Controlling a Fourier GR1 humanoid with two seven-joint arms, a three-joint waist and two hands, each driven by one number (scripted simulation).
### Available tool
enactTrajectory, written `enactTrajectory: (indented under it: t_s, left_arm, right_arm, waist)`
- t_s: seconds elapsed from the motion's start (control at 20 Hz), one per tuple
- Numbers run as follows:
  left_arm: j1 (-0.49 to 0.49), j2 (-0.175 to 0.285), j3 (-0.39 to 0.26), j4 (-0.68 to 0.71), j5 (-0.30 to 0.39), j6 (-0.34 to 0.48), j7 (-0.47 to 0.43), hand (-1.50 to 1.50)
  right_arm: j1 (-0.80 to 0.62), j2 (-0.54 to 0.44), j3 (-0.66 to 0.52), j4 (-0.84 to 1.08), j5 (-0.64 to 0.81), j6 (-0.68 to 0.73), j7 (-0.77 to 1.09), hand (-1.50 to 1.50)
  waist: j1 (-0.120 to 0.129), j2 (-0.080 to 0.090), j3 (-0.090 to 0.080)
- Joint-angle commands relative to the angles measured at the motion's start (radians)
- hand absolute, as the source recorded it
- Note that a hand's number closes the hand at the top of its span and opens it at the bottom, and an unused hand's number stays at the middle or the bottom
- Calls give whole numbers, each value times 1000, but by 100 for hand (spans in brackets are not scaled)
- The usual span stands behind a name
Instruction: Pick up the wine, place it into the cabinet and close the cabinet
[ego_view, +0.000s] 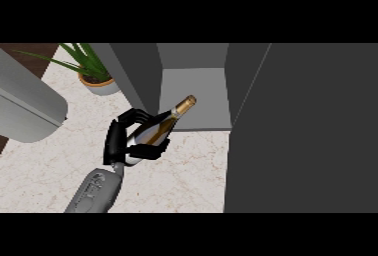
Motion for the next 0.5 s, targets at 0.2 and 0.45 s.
enactTrajectory:
  t_s: [0.2,0.45]
  left_arm:
    - [-229,-78,-83,79,-9,41,121,150]
    - [-206,-70,-132,115,-94,119,156,150]
  right_arm:
    - [11,-14,-1,-70,-53,17,19,-150]
    - [19,-8,1,-90,-76,6,30,-150]
  waist:
    - [-51,13,-6]
    - [-65,14,-6]
